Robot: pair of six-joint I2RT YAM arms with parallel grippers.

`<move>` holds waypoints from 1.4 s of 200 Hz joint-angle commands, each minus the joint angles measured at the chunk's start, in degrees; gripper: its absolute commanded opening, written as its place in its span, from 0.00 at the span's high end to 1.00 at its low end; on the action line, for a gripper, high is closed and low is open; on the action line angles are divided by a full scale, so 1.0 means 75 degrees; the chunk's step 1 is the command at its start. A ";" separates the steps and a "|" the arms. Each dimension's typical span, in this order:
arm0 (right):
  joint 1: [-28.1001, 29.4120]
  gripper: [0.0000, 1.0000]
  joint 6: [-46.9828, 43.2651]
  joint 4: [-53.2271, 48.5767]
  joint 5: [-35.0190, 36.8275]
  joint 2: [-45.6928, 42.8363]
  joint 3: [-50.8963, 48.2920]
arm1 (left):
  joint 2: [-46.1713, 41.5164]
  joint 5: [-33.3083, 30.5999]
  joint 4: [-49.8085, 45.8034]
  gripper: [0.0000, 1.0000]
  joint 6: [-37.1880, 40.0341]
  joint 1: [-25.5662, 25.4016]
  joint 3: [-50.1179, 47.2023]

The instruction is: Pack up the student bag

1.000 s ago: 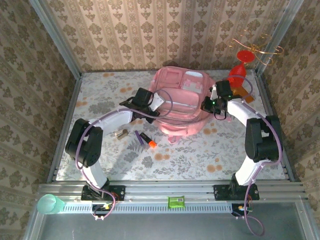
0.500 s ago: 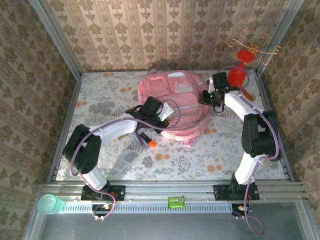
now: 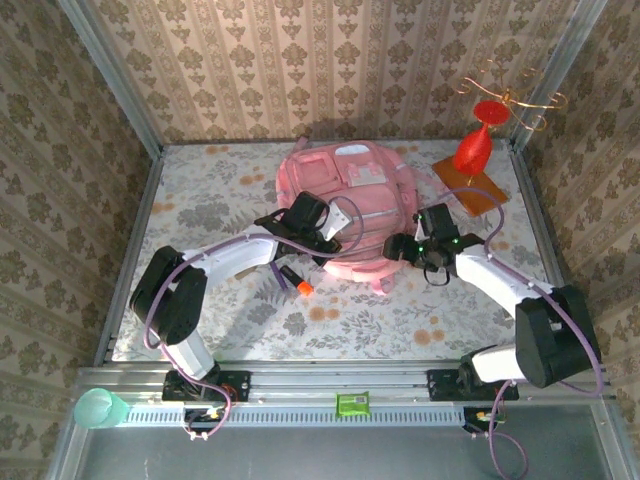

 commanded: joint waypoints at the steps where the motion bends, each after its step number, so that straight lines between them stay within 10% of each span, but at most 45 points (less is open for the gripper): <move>1: 0.0086 0.19 0.0825 0.1122 -0.0155 0.0313 -0.0191 | 0.0015 0.0227 0.0187 1.00 -0.0107 -0.0132 0.0171; 41: -0.0466 0.83 0.0656 0.1432 0.0149 0.0627 -0.0459 | -0.0243 -0.0535 -0.0271 1.00 0.0110 -0.0031 -0.0021; 62: -0.0958 1.00 0.0473 0.1430 0.0289 0.0499 -0.0650 | -0.0474 -0.0727 -0.0413 1.00 0.0154 0.0251 -0.0217; 222: -0.1590 1.00 -0.0917 0.0497 0.0397 0.1013 0.0352 | 0.0508 -0.0442 -0.0610 1.00 0.0932 0.1907 0.0922; 280: -0.0547 1.00 -0.0487 0.1345 -0.0704 0.0518 -0.0143 | -0.1182 -0.0284 0.0685 0.45 0.0818 0.1459 -0.0662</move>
